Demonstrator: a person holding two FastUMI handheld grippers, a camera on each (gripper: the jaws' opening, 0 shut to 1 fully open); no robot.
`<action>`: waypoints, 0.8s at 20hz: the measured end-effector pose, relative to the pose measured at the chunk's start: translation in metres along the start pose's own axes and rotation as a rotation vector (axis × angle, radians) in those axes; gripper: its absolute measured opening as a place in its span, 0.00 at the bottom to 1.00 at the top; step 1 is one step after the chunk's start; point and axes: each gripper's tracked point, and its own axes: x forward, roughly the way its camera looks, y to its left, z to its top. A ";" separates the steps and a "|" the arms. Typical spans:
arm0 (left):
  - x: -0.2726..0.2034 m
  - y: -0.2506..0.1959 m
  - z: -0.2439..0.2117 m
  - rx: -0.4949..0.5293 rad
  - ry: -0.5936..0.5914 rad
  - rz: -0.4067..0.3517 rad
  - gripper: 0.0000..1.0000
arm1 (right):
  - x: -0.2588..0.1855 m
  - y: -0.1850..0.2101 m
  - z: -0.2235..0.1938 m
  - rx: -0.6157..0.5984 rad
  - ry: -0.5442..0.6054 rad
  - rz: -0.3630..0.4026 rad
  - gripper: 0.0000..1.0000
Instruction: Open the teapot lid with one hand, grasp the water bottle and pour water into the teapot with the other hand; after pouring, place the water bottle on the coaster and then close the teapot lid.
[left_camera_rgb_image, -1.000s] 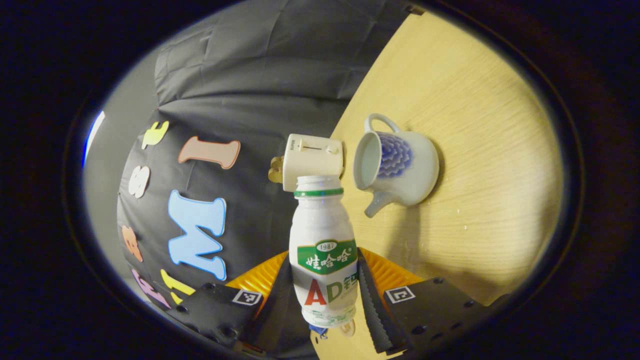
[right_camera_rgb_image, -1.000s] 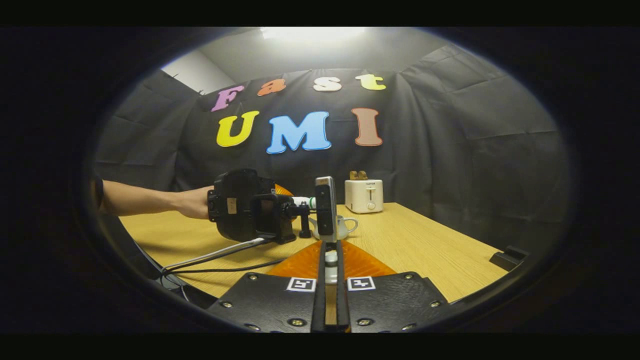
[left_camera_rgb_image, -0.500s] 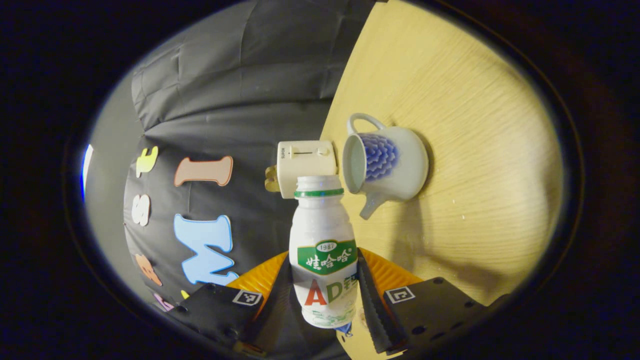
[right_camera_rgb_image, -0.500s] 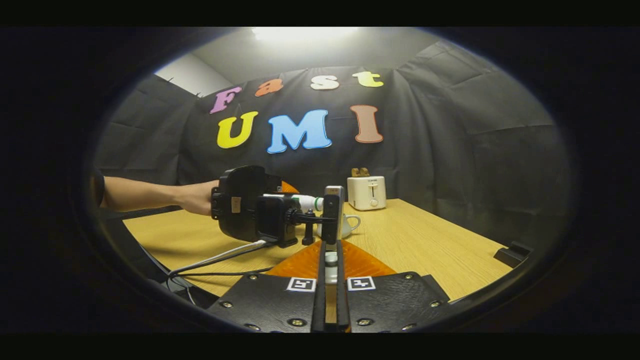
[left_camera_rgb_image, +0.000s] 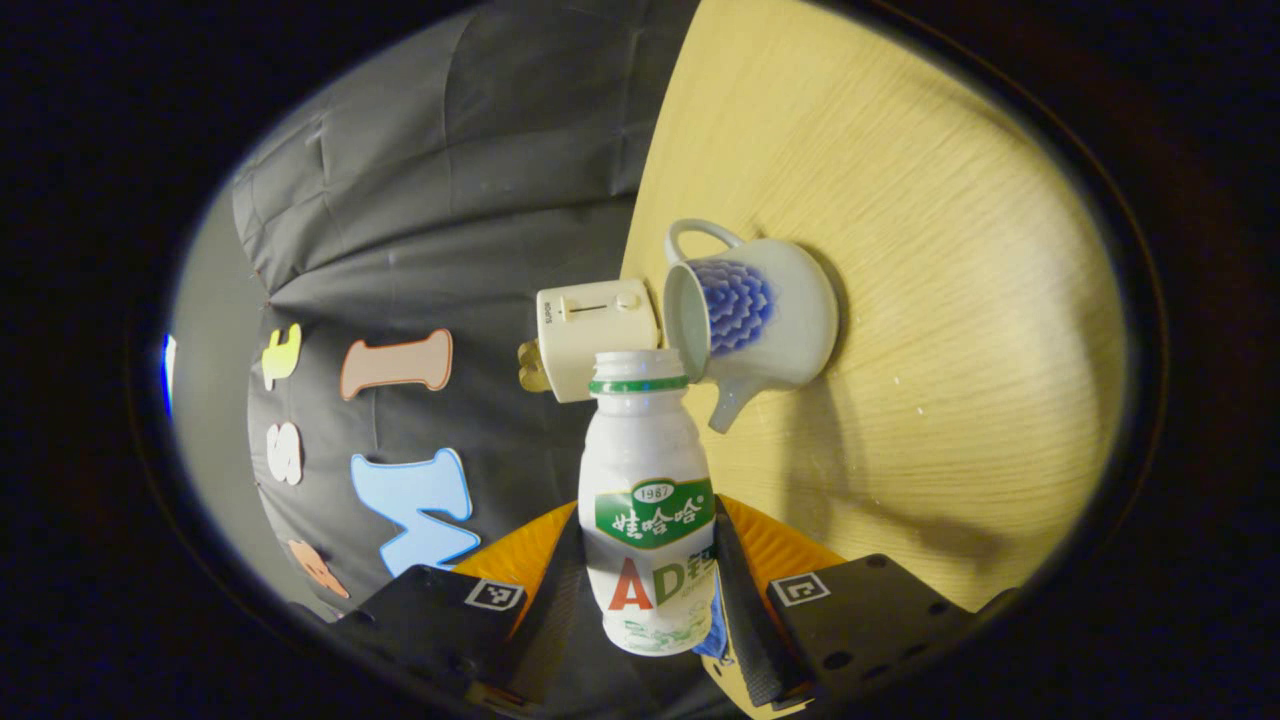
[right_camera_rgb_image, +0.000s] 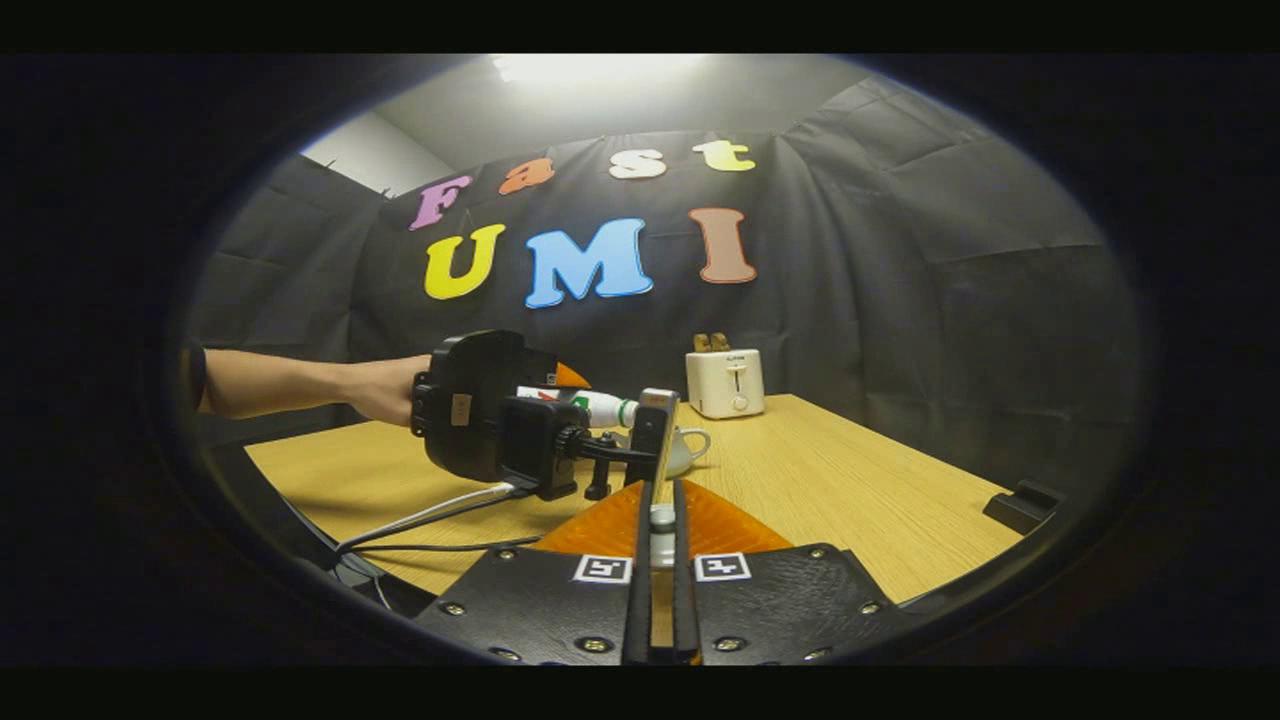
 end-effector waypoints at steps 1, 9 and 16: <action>0.000 0.000 0.000 0.006 0.001 -0.001 0.80 | 0.000 -0.001 -0.001 0.000 0.001 -0.001 0.24; -0.002 0.004 0.003 0.071 0.002 0.015 0.75 | 0.000 -0.004 -0.003 0.006 0.010 -0.006 0.08; 0.001 0.007 0.002 0.089 0.004 0.026 0.75 | -0.001 -0.005 -0.002 0.012 0.012 -0.008 0.08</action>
